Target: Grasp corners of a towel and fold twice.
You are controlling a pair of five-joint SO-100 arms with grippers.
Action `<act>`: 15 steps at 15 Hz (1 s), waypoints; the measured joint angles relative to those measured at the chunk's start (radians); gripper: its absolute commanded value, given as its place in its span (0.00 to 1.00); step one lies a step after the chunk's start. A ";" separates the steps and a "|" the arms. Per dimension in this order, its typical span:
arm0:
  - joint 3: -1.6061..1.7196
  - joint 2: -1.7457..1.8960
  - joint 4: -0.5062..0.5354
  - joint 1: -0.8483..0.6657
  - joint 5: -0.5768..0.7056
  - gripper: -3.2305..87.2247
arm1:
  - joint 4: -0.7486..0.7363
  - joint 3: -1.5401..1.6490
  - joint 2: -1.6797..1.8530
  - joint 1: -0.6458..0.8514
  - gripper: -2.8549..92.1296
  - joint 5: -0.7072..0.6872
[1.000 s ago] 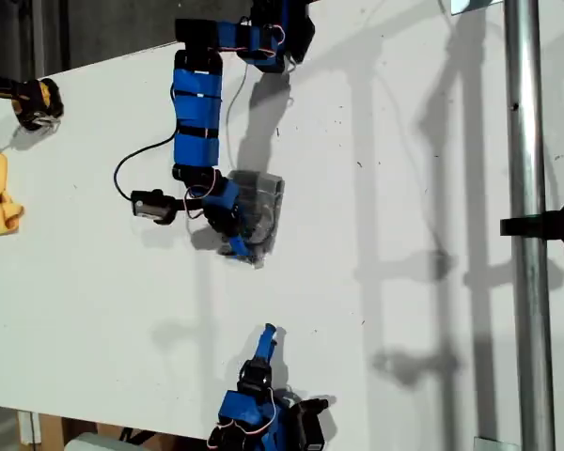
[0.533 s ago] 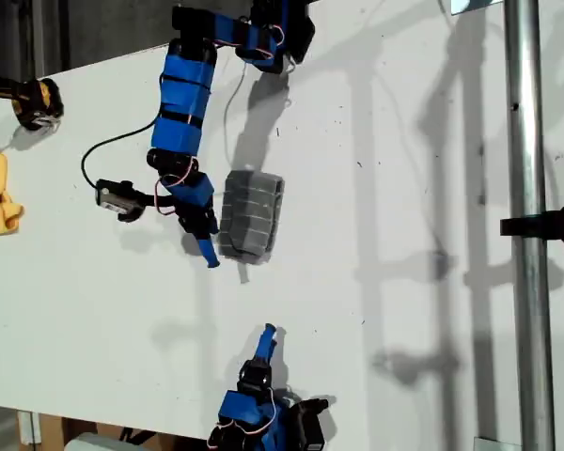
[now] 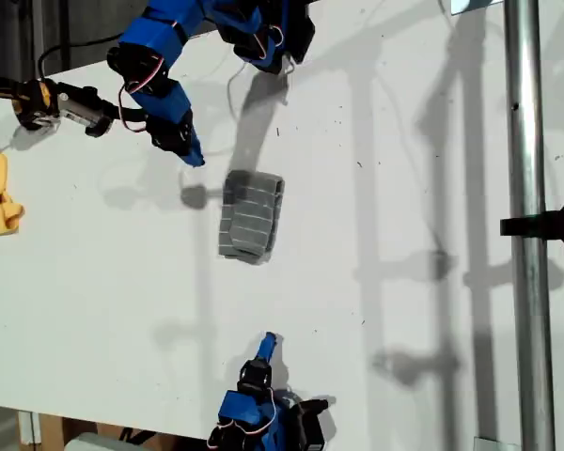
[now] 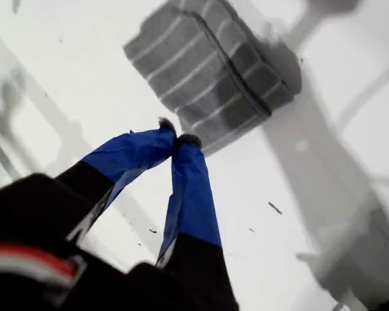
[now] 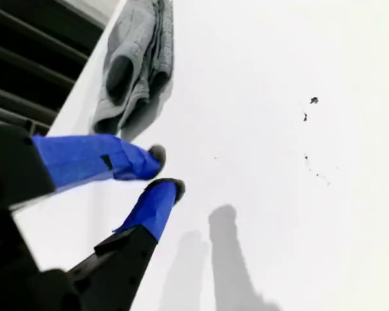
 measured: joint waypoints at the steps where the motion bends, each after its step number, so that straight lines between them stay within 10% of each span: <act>1: 0.006 0.000 0.002 0.000 -0.037 0.01 | 0.023 0.089 0.048 -0.011 0.03 0.037; 7: 0.018 0.000 -0.003 0.017 -0.043 0.01 | -0.100 1.006 0.795 -0.169 0.03 0.382; 15: 0.018 0.000 0.097 0.052 -0.021 0.01 | -0.115 1.339 1.301 -0.302 0.15 0.595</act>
